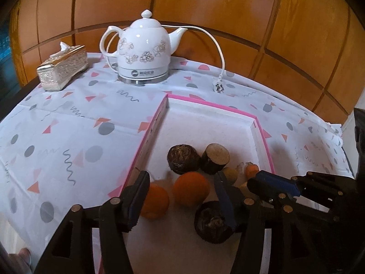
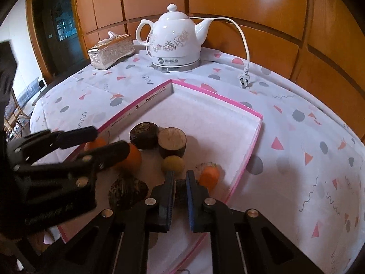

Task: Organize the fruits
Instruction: 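Release the orange in the tray with the left tool while the right tool releases the log piece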

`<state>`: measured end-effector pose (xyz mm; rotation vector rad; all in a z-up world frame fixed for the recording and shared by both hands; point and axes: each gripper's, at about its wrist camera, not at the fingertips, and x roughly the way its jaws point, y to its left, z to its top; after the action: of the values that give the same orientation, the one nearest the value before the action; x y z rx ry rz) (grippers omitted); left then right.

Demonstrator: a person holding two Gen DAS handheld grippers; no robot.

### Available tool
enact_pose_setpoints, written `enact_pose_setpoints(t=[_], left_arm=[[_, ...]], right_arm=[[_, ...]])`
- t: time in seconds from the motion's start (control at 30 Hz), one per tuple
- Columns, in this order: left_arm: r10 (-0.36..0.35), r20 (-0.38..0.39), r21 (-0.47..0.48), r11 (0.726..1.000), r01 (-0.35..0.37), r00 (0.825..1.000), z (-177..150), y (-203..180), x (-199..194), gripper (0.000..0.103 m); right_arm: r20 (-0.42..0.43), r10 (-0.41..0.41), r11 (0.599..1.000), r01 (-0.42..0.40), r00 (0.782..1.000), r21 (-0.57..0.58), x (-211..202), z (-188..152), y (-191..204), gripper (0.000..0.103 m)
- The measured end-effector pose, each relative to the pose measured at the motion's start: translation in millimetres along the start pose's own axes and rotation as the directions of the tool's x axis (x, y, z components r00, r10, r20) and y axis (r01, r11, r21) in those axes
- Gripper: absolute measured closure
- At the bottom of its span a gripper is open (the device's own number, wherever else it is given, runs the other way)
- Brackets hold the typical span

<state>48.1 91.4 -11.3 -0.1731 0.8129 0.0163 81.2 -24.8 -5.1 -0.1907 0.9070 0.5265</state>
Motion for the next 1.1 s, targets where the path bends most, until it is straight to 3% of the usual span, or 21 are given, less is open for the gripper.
enact_pose_setpoints(t=[0.2, 0.6, 0.87, 1.03, 1.1], left_arm=[[0.004, 0.016, 0.003, 1.0, -0.004, 1.0, -5.1, -4.1, -9.6, 0.042], [0.019, 0.057, 0.004, 1.0, -0.02, 0.998, -11.6, -3.1, -32.0, 0.039], [0.04, 0.095, 0.005, 0.999, -0.041, 0.995, -25.7, -6.5, -53.5, 0.024], [0.074, 0.124, 0.016, 0.997, -0.076, 0.99, -41.5, -11.3, -66.0, 0.004], [0.08, 0.134, 0.02, 0.996, -0.083, 0.988, -48.1, -12.6, -69.9, 0.003]], right_arm=[[0.012, 0.047, 0.996, -0.047, 0.999, 0.075, -8.1, -9.5, -4.3, 0.086], [0.069, 0.043, 0.984, -0.054, 0.997, 0.168, -37.8, -24.4, -5.7, 0.071], [0.082, -0.113, 0.965, 0.089, 0.99, 0.248, -61.2, -53.0, -4.9, 0.066], [0.056, -0.185, 0.953, 0.165, 0.981, 0.255, -62.1, -70.1, 1.3, 0.065], [0.055, -0.201, 0.949, 0.181, 0.978, 0.257, -63.3, -72.5, 2.4, 0.065]])
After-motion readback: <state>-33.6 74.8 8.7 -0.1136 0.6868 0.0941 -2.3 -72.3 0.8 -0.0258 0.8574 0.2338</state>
